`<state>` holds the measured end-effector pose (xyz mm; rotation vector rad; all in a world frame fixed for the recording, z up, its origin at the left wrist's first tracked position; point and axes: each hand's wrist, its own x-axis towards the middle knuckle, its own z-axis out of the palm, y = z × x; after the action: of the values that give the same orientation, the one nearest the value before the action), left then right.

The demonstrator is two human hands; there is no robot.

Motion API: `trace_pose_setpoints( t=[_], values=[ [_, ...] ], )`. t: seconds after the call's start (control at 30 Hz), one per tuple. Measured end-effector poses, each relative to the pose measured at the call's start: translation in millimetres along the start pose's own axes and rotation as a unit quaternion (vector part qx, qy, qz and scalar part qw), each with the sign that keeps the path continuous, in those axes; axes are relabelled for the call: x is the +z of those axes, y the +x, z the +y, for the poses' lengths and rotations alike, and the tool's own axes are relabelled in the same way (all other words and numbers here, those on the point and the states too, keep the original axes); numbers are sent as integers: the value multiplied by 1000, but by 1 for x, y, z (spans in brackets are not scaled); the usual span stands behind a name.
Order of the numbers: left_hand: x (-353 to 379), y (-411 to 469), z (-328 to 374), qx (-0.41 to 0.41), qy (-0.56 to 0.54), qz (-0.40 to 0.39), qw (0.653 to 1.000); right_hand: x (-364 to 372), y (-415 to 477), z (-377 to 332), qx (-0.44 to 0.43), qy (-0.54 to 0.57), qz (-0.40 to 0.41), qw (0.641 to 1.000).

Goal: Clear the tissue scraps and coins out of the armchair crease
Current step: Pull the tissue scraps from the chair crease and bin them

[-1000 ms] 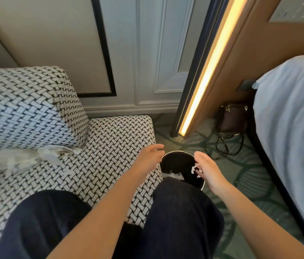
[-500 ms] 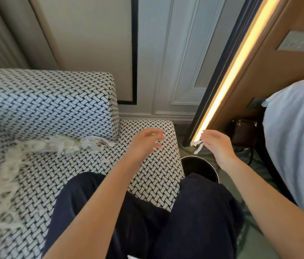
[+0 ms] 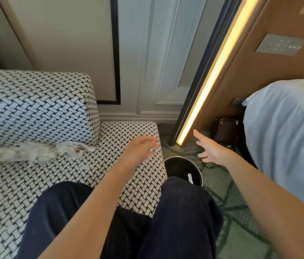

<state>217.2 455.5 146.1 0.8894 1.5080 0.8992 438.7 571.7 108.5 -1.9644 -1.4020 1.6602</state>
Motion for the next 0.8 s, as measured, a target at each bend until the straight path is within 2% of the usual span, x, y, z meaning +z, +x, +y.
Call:
trace_pose_setpoints(
  t=[0.17, 0.27, 0.4, 0.63, 0.8],
  values=[
    [-15, -13, 2, 23, -1, 7, 1000, 14, -23, -19, -80, -81, 9, 993],
    [-42, -32, 1, 46, -20, 37, 998, 48, -48, -35, -178, -113, 29, 977],
    [-87, -71, -8, 86, -49, 85, 991, 108, -86, -53, -318, -136, 27, 938],
    [-186, -172, -59, 121, -82, 243, 959, 262, -163, -70, -457, -164, -61, 872],
    [-238, -240, -128, 79, -74, 352, 930, 371, -189, -57, -501, -182, -177, 827]
  ],
)
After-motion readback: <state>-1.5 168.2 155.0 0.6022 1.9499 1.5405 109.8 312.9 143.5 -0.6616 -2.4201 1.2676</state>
